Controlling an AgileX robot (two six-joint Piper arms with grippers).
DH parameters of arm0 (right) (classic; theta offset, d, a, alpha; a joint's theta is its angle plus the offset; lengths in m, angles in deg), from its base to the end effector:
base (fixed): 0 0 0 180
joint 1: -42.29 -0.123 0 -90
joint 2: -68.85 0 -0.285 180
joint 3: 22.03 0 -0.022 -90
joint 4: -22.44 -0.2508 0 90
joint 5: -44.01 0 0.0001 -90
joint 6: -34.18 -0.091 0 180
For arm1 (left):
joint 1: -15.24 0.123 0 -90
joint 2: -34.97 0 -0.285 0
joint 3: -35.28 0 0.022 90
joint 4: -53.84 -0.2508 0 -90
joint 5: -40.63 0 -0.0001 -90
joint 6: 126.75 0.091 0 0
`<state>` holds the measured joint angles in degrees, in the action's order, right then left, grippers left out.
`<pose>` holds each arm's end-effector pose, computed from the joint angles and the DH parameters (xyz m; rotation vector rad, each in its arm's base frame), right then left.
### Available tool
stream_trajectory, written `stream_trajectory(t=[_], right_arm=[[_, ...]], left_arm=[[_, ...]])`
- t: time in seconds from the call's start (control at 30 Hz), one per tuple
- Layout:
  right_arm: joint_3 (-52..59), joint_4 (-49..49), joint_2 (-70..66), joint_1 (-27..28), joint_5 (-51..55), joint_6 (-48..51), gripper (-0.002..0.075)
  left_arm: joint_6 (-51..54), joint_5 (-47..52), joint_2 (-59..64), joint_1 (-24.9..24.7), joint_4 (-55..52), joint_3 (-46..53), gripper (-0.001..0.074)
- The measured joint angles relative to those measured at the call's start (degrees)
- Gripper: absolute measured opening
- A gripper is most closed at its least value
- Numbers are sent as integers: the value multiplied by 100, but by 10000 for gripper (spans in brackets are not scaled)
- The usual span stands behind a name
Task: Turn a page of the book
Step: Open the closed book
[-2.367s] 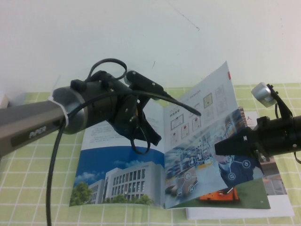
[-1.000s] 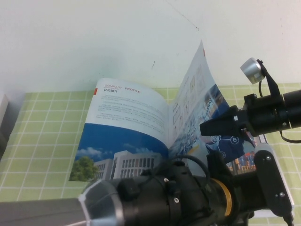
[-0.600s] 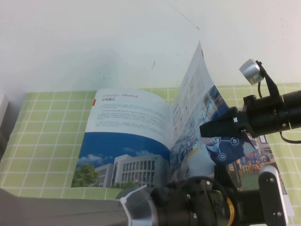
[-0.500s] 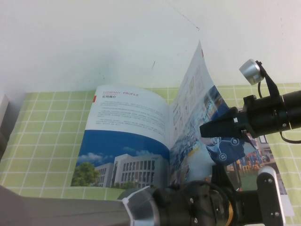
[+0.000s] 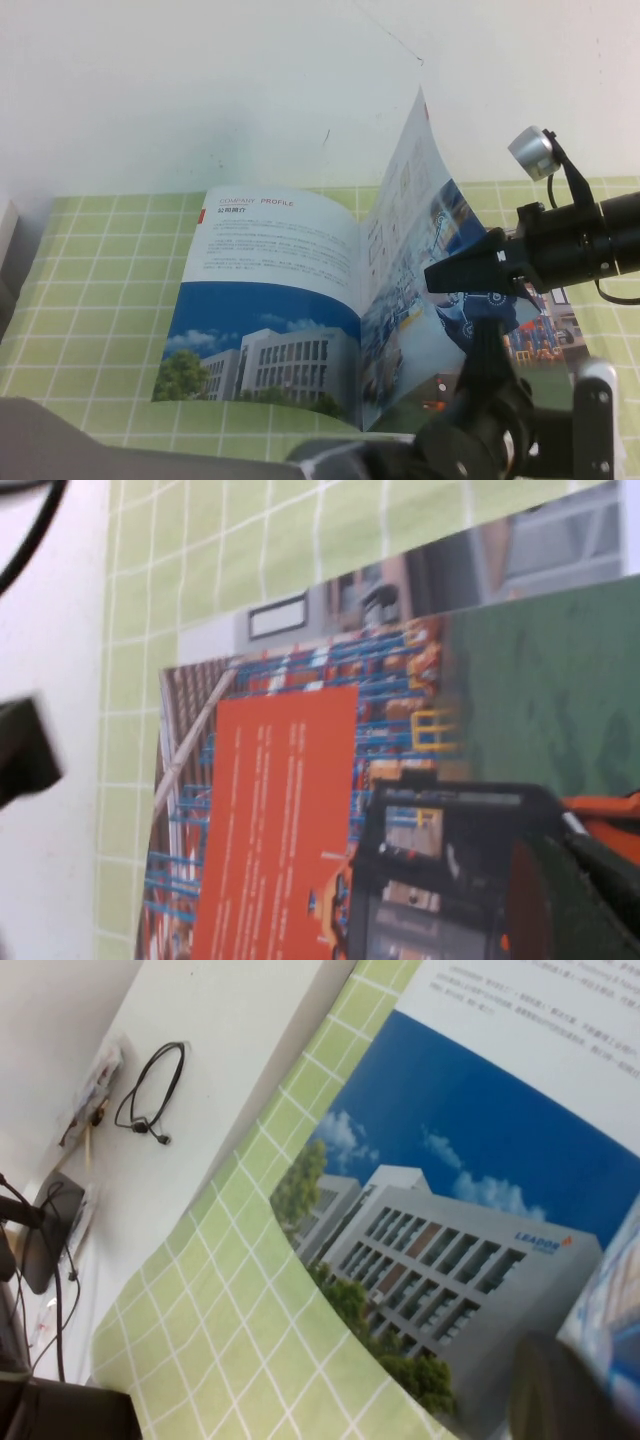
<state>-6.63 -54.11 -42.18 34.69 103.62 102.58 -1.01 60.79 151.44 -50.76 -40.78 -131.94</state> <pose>0.3301 0.1211 0.2158 -0.5897 2.2821 1.2873 0.1925 -0.3553 0.1844 1.6316 1.4515 0.1410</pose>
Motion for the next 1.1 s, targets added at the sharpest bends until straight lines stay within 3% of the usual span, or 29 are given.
stream_trajectory(t=[0.33, 0.73, 0.87, 1.1], right_arm=[[0, 29, 0, 0, 4, 0, -2], [0, 67, 0, 0, 13, 0, 13], [0, 109, 0, 0, 82, 0, 114], [0, 23, 0, 0, 382, 88, 426]], left_arm=[[353, 1609, 858, -278, -291, -45, -4], [663, 1961, 880, -278, -291, -58, -4], [689, 2082, 880, -278, -291, -58, -4], [689, 2314, 880, -278, -281, -58, -4]])
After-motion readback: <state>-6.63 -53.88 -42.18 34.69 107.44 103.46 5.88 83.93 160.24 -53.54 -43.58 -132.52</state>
